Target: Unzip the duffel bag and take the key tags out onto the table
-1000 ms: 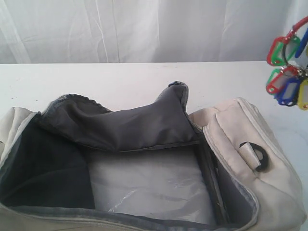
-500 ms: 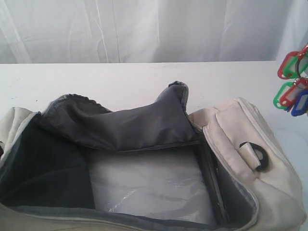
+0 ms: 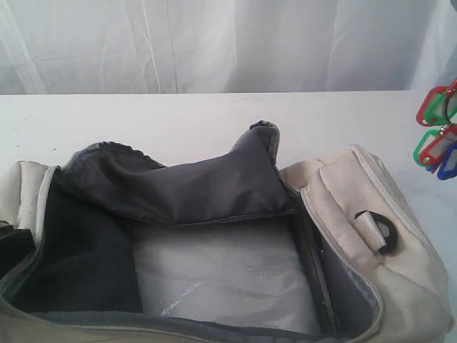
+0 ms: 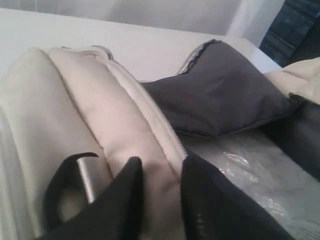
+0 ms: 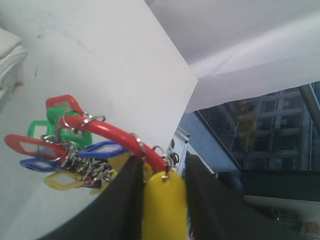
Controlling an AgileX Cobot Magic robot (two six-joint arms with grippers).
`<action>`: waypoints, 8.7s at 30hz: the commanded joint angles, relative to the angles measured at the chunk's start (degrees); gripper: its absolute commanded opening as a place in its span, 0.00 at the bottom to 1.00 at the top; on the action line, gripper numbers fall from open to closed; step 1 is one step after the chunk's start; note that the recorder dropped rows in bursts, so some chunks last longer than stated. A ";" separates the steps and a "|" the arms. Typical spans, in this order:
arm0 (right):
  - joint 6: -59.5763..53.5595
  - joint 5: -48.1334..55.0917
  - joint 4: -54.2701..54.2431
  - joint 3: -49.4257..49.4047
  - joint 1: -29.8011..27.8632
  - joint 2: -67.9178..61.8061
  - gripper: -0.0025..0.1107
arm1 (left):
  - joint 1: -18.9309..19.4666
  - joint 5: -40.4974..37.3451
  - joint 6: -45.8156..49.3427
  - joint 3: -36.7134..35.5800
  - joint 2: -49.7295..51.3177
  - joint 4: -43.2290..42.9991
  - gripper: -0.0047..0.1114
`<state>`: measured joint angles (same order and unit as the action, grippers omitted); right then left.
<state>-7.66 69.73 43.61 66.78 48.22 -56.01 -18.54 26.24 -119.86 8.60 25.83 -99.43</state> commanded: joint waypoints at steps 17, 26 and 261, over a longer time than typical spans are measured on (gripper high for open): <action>0.43 -0.48 0.95 -0.15 -0.41 0.61 0.02 | 0.12 -19.41 1.66 0.05 1.54 -0.12 0.08; 0.43 -0.48 0.95 -0.15 -0.41 0.61 0.02 | 0.12 -25.92 0.77 2.52 1.54 1.34 0.59; 44.03 -53.96 1.03 -43.51 -0.28 37.07 0.02 | 24.73 -40.10 126.26 -8.60 -25.83 110.04 0.04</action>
<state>35.95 15.88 44.11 23.43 48.22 -19.20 4.39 -12.91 6.08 0.51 0.22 10.82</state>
